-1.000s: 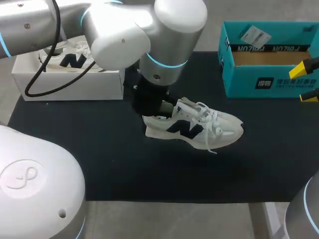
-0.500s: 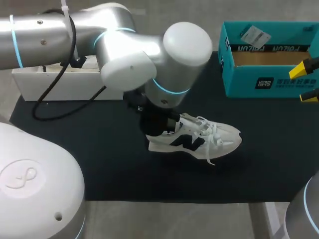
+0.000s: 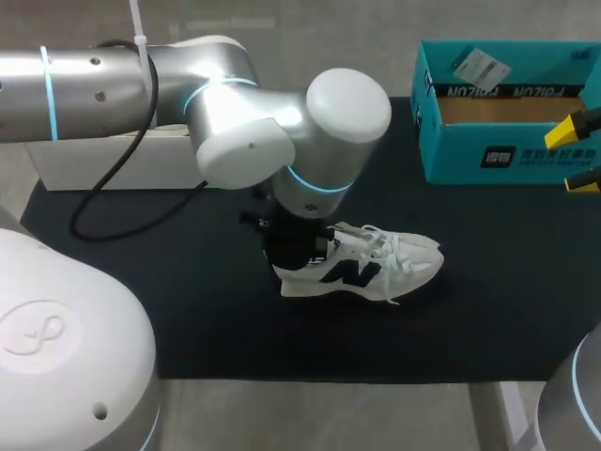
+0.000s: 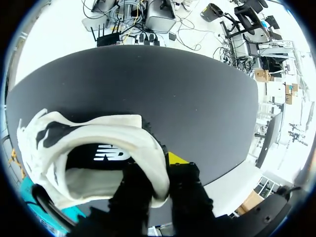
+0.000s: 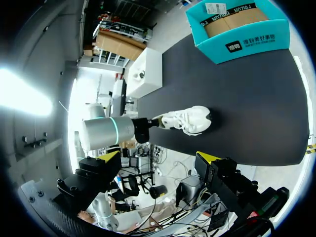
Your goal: Take the shoe out of the shoebox, open the shoe tongue, remove and reinsert the insole, then place the shoe into the shoebox
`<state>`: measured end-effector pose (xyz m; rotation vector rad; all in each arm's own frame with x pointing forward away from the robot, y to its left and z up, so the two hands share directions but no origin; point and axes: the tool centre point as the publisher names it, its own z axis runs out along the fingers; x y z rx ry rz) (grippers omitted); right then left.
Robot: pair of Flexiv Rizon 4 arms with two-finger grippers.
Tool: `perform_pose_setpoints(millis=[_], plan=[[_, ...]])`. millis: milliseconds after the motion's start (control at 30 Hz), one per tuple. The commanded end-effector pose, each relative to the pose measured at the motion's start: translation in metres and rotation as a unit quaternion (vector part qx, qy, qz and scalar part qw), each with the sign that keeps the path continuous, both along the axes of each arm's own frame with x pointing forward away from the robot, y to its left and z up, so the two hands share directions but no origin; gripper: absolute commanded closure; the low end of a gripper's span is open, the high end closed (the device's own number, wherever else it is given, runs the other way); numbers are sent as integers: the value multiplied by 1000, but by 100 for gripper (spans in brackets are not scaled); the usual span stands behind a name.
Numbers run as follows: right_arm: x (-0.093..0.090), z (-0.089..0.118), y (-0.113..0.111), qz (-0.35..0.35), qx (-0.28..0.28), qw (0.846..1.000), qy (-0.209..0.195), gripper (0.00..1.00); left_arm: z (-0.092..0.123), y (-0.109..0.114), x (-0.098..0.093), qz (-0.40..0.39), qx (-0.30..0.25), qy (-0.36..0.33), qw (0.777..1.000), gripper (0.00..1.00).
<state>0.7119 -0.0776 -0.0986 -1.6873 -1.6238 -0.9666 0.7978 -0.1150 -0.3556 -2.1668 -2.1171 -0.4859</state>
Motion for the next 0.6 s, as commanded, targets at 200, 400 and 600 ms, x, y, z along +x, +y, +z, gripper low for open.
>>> perform_pose_setpoints(millis=[200, 400, 600], plan=[[0, -1, 0, -1, -1, 1000, 0, 0, -6, -5, 13, 0, -8, 1, 1000, 100], [0, -1, 0, -1, -1, 1000, 0, 0, -9, -10, 18, -2, -9, 1, 1000, 100], [0, -1, 0, -1, -1, 1000, 0, 0, -18, -16, 21, -12, -5, 9, 1000, 100]])
